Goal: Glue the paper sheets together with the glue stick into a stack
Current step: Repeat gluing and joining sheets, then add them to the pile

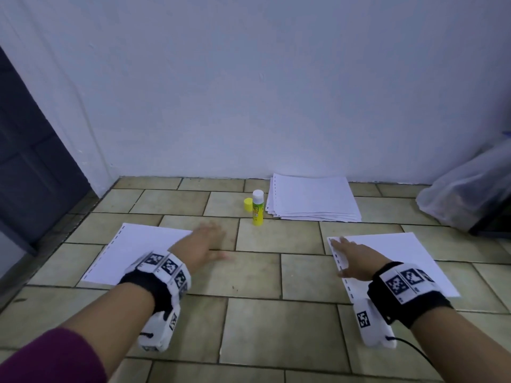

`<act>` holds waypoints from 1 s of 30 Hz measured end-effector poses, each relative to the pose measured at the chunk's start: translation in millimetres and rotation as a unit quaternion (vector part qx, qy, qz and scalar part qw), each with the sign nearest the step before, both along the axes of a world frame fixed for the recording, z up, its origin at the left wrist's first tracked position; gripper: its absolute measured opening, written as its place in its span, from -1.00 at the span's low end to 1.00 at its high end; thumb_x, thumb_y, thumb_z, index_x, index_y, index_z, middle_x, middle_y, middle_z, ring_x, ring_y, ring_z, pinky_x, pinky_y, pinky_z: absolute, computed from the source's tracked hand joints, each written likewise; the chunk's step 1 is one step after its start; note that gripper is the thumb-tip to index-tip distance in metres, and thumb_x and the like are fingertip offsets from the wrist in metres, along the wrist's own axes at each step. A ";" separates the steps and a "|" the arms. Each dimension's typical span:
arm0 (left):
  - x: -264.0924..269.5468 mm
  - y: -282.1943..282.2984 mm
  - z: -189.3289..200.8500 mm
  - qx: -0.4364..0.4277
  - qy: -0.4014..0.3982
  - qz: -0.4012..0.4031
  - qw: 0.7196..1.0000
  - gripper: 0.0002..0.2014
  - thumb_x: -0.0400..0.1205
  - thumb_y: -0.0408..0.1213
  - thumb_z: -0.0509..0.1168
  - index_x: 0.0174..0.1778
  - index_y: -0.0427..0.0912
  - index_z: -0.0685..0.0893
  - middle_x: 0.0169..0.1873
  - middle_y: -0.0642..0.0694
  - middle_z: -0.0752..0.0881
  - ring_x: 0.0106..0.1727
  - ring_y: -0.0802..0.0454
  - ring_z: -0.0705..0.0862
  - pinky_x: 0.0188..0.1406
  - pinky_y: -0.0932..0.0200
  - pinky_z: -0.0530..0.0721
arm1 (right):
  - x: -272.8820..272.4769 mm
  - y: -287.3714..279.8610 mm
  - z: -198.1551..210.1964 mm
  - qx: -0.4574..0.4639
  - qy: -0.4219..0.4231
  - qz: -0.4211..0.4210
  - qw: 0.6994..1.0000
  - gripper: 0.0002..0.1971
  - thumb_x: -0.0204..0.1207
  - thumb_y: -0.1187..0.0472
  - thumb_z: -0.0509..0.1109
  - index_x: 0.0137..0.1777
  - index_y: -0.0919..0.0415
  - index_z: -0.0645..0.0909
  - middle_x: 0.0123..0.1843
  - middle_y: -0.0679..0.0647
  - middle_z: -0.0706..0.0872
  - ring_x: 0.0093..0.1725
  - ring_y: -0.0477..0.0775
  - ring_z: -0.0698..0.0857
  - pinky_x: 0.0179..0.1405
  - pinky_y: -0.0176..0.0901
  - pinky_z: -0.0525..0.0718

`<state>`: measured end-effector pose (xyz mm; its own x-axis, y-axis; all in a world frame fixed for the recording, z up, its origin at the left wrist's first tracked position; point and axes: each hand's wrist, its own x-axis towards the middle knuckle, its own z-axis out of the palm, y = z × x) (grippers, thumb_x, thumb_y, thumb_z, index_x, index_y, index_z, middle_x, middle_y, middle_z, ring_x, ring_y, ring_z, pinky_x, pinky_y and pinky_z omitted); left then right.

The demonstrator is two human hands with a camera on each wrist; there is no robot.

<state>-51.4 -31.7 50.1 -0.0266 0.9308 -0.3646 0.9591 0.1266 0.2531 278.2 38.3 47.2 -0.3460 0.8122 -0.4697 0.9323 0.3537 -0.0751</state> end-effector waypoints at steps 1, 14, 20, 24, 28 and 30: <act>-12.1 -1.3 0.3 -0.001 0.035 0.042 0.998 -0.14 0.62 0.18 0.24 0.70 -0.16 0.00 0.70 -0.12 -0.05 0.70 -0.17 -0.08 0.63 -0.06 0.08 | -0.1 -0.6 0.2 0.002 0.000 0.000 1.000 -0.16 0.62 0.05 0.33 0.69 0.11 -0.18 0.71 0.13 0.02 0.61 0.14 0.26 0.51 -0.10 0.32; -57.5 -19.8 -6.2 -0.077 0.195 0.076 0.975 -0.38 0.69 0.11 0.19 0.60 -0.08 0.20 0.39 -0.09 0.55 0.31 -0.05 0.59 0.23 0.14 0.52 | 2.5 -1.2 -3.6 0.036 0.045 -0.079 0.995 -0.29 0.48 0.05 0.49 0.52 0.19 0.21 0.33 0.13 0.60 0.22 0.10 0.63 0.11 -0.19 0.56; -13.1 -12.9 27.9 -0.035 0.212 0.076 0.974 -0.66 0.46 0.17 0.27 -0.10 -0.01 0.43 -0.23 -0.04 0.66 -0.31 0.00 0.60 -0.13 0.20 0.52 | 5.2 0.4 -4.0 0.031 0.074 -0.094 0.992 -0.29 0.40 0.05 0.56 0.49 0.10 0.31 0.40 0.04 0.55 0.31 0.05 0.56 0.19 -0.21 0.51; 42.0 -7.6 20.8 -0.025 0.139 -0.028 0.989 -0.70 0.69 -0.06 0.18 0.32 -0.01 0.43 0.26 -0.13 0.62 0.19 -0.09 0.62 0.17 0.10 0.53 | 4.3 4.4 -3.1 0.035 0.083 -0.095 0.991 -0.29 0.35 0.07 0.61 0.46 0.10 0.38 0.45 0.05 0.45 0.42 0.06 0.44 0.33 -0.15 0.48; 96.9 -8.3 12.7 -0.051 0.117 -0.085 0.988 -0.49 0.70 0.09 0.16 0.37 -0.27 0.47 0.27 -0.21 0.60 0.27 -0.15 0.60 0.13 0.08 0.51 | 2.6 9.3 -3.6 0.039 0.055 -0.096 0.993 -0.31 0.35 0.02 0.60 0.43 0.05 0.39 0.38 0.11 0.41 0.41 0.11 0.39 0.31 -0.10 0.52; 108.4 -6.4 7.6 -0.070 0.112 -0.112 0.985 -0.45 0.72 0.13 0.07 0.33 -0.30 0.53 0.18 -0.22 0.62 0.19 -0.15 0.60 0.08 0.08 0.48 | 3.5 12.0 -3.3 0.042 0.054 -0.097 0.993 -0.41 0.44 0.00 0.53 0.43 0.04 0.41 0.37 0.11 0.42 0.36 0.10 0.47 0.28 -0.13 0.52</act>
